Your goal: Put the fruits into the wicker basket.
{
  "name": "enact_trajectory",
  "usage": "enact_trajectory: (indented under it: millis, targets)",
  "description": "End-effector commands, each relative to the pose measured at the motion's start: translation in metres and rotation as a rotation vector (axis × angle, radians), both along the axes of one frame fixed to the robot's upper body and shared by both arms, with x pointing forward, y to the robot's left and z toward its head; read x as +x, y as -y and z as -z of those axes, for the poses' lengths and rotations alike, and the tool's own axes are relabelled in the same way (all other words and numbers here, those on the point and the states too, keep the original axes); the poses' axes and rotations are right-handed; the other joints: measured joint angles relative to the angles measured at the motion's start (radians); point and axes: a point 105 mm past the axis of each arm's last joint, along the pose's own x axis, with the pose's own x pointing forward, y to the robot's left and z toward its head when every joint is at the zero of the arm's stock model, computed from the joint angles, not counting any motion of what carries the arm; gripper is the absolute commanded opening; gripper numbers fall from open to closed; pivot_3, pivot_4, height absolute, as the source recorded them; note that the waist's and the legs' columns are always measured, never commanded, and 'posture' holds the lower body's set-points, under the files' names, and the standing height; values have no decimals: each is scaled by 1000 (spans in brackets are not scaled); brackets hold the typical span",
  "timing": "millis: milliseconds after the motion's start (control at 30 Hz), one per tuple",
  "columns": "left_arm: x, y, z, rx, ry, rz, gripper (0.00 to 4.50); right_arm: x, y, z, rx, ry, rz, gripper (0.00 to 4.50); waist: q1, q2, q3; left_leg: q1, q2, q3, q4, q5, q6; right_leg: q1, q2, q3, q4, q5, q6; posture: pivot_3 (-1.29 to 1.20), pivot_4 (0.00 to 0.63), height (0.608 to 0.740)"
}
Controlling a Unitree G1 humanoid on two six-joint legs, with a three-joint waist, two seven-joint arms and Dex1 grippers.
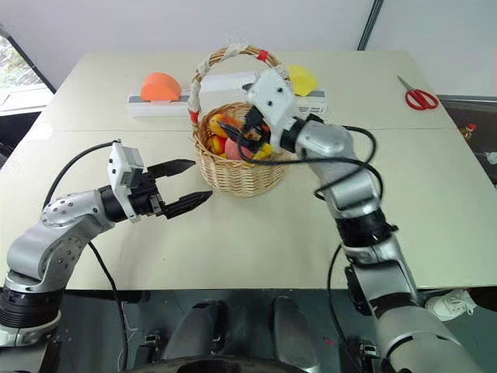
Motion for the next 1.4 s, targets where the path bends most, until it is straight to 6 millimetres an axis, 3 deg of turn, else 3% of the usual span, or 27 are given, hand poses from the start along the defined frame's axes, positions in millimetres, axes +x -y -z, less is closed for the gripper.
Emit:
enact_trajectory:
  millis: [33, 133, 267, 433, 567, 667, 900, 933, 1000, 1133, 1233, 1300, 1400]
  targets:
    - [-1, 3, -12, -27, 41, 22, 4500, -27, 21, -10, 76, -36, -25, 4488, -3, 0, 0, 0, 0, 0, 0, 0, 0, 0, 0, 0, 0, 0, 0, 0, 150, 740]
    - [1, 5, -12, -35, 36, 32, 4500, -27, 42, 2, 120, -106, 64, 4488, -11, 0, 0, 1, 1, 2, 1, 0, 0, 0, 0, 1, 1, 0, 0, 0, 150, 740]
    - [4, 9, -12, -42, 32, 56, 4500, -1, 61, 16, 203, -160, 246, 4488, -21, 0, 0, 4, 2, 3, 0, 0, 0, 1, 4, 1, 3, 0, 0, 0, 150, 740]
    - [7, 12, -15, -45, 39, 69, 4500, 46, 58, 19, 316, -170, 396, 4488, -37, 1, 0, 4, 1, 4, 0, 0, -1, 0, 4, 2, 4, 0, 0, 0, 150, 740]
    - [5, 14, -15, -46, 44, 72, 4500, 67, 52, 20, 361, -170, 426, 4488, -34, 0, 0, 3, 1, 3, -1, 1, -1, -1, 4, 2, 4, 0, 0, 0, 150, 740]
    - [2, 14, -16, -49, 50, 63, 4500, 71, 50, 22, 388, -185, 410, 3712, -31, 0, 0, 3, 1, 3, -1, 1, -1, -1, 3, 2, 4, 0, 0, 0, 150, 740]
    - [-2, 15, -13, -54, 46, 57, 4500, 67, 51, 15, 407, -151, 391, 148, -33, 1, 0, 3, 1, 3, -1, 1, -1, -1, 2, 2, 4, 0, 0, 0, 150, 740]
    - [-1, 16, -13, -56, 46, 58, 4500, 66, 54, 14, 403, -139, 399, 86, -33, 1, 0, 3, 1, 3, -1, 1, -1, -1, 2, 2, 4, 0, 0, 0, 150, 740]
    - [0, 18, -12, -61, 45, 66, 4500, 62, 69, 13, 383, -98, 458, 88, -33, 1, 0, 3, 1, 3, -1, 1, -1, -1, 2, 2, 4, 0, 0, 0, 150, 740]
    - [3, 22, -13, -68, 45, 89, 4500, 51, 124, 6, 405, -26, 627, 88, -16, 1, 0, 1, 0, 2, 0, 1, -1, -1, 2, 2, 3, 0, 0, 0, 150, 740]
    - [6, 26, -12, -73, 44, 106, 4500, 38, 185, 0, 437, 36, 823, 88, -2, 1, 0, 1, -1, 3, 0, 1, -1, -1, 1, 2, 2, 0, 0, 0, 150, 740]
    - [8, 28, -12, -76, 43, 117, 4500, 29, 221, 7, 431, 45, 952, 88, -1, 1, 0, 1, -1, 3, 0, 0, -1, -1, 1, 2, 2, 0, 0, 0, 150, 740]
    - [11, 31, -12, -80, 45, 127, 4500, 23, 251, 17, 446, 39, 1077, 88, -10, 1, 0, 1, -1, 4, -1, 0, 0, -1, 2, 2, 1, 0, 0, 0, 150, 740]
